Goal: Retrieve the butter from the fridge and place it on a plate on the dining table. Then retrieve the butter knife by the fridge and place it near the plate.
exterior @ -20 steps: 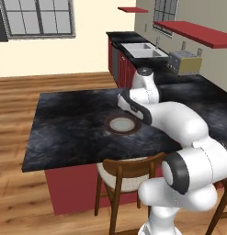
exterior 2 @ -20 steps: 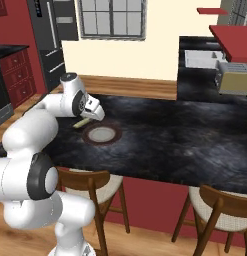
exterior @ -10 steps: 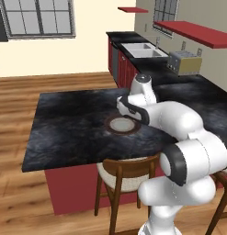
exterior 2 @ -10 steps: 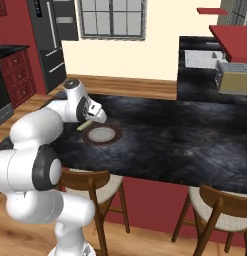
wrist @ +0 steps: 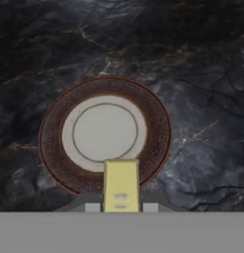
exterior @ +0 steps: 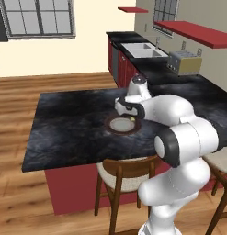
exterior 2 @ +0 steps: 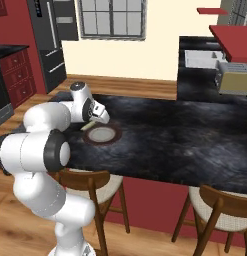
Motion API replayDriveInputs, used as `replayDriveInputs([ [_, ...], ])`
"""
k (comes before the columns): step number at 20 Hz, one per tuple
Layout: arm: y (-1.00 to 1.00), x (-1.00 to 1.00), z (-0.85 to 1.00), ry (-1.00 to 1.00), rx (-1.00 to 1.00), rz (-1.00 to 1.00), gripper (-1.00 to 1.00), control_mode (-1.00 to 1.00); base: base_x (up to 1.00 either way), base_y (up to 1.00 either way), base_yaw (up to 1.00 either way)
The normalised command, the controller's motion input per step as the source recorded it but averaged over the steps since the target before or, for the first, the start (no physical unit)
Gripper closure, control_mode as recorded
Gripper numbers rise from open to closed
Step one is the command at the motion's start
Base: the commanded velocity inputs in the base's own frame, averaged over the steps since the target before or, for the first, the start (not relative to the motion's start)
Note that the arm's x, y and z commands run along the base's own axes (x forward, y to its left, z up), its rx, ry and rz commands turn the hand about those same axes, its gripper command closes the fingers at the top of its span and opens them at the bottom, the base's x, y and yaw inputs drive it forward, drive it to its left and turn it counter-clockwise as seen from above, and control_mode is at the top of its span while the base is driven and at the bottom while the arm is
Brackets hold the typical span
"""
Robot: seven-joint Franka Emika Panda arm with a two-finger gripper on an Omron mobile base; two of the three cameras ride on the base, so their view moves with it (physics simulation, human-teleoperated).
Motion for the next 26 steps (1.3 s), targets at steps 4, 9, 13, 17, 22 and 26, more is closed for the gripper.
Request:
replayDriveInputs([
  [4,0.00,0.42,-0.30,0.05,0.00,0.00,1.00,-1.00,0.00,0.00,0.00],
  [9,-0.01,0.44,-0.33,0.08,0.00,0.00,1.00,-1.00,0.00,0.00,0.00],
  [13,-0.04,0.36,-0.34,0.06,0.00,0.00,1.00,-1.00,0.00,0.00,0.00],
  [17,-0.08,0.23,-0.37,0.02,0.00,0.00,1.00,-1.00,0.00,0.00,0.00],
  [22,-0.01,0.07,-0.31,0.00,0.00,0.00,1.00,-1.00,0.00,0.00,0.00],
  [26,0.00,0.00,-0.32,0.00,0.00,0.00,1.00,-1.00,0.00,0.00,0.00],
])
